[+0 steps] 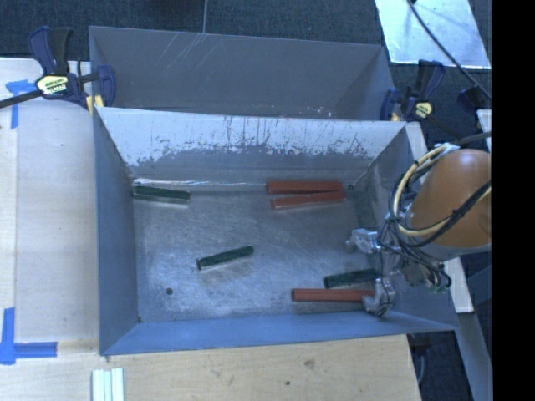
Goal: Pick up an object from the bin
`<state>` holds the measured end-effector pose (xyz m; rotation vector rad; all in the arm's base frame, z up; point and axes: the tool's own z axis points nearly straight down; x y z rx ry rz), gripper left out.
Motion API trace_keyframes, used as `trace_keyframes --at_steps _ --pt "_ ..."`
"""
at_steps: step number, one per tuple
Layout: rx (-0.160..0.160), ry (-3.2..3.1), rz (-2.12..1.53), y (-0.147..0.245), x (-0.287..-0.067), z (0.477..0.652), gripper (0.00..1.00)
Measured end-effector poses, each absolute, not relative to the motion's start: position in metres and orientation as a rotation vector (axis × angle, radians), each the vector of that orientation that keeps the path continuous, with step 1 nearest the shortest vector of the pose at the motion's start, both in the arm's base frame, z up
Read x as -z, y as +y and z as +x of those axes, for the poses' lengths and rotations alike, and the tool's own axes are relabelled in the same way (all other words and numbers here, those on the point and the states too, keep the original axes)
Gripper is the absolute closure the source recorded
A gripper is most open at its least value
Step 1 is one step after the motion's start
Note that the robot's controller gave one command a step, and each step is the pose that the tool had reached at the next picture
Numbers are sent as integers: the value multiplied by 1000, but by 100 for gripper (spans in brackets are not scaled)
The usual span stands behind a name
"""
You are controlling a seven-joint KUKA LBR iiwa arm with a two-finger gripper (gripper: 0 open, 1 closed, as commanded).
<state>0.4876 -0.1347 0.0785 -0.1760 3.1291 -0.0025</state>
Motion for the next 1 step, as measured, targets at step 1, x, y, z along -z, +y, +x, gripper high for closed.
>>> trace_keyframes --at_steps 1 --pt "2 3127 -249 -132 -71 488 0"
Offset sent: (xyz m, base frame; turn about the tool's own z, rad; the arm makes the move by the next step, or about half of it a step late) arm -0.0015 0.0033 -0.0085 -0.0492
